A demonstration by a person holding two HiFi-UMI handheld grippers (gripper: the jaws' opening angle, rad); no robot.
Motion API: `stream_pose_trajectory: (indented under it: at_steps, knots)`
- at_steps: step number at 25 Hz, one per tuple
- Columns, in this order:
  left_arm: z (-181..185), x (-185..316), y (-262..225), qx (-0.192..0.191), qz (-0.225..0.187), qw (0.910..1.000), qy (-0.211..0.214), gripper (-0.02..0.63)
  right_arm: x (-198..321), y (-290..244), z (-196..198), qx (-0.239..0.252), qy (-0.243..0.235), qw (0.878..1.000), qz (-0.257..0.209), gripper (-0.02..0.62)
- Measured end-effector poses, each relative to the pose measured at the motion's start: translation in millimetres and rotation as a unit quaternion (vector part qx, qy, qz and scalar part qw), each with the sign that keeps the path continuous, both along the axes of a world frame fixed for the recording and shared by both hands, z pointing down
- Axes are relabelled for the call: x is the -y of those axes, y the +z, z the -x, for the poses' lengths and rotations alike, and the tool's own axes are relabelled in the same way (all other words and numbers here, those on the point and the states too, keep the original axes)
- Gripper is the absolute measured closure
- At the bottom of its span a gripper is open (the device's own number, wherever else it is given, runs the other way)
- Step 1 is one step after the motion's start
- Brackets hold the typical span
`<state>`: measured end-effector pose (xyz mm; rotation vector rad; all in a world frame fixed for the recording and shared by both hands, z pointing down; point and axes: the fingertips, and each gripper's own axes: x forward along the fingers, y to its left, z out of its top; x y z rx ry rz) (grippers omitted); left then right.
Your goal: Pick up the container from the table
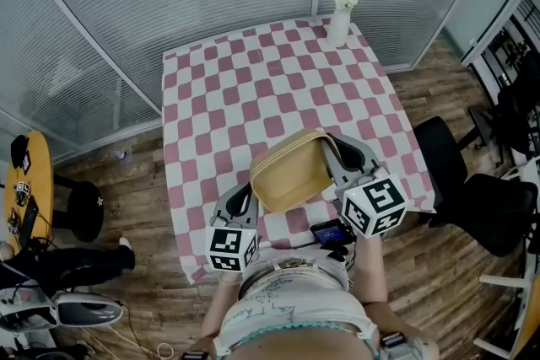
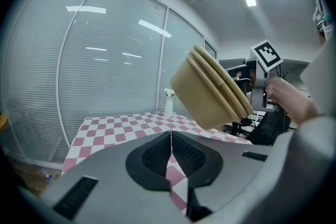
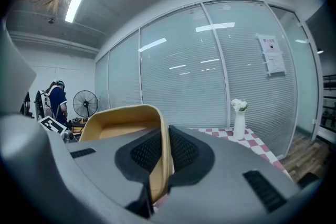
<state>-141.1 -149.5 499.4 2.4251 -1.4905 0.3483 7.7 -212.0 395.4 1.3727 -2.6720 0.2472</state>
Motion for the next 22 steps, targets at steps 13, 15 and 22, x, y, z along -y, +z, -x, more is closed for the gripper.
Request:
stream_pose_trajectory:
  at_steps: [13,15,22]
  knots:
    - [-8,-1,-1,0.001,0.001,0.9999,0.011,0.589,-1,1,0,-0.007,-0.004,1.000,0.001,0.578]
    - [-9,-1,-1,0.000,0.002,0.9999,0.012,0.589,-1,1,1,-0.010,-0.004,1.000,0.002,0.579]
    - [-12,-3,-1,0.000,0.003,0.9998,0.021,0.589,-1,3,2,-0.017,-0.006,1.000,0.004,0.578]
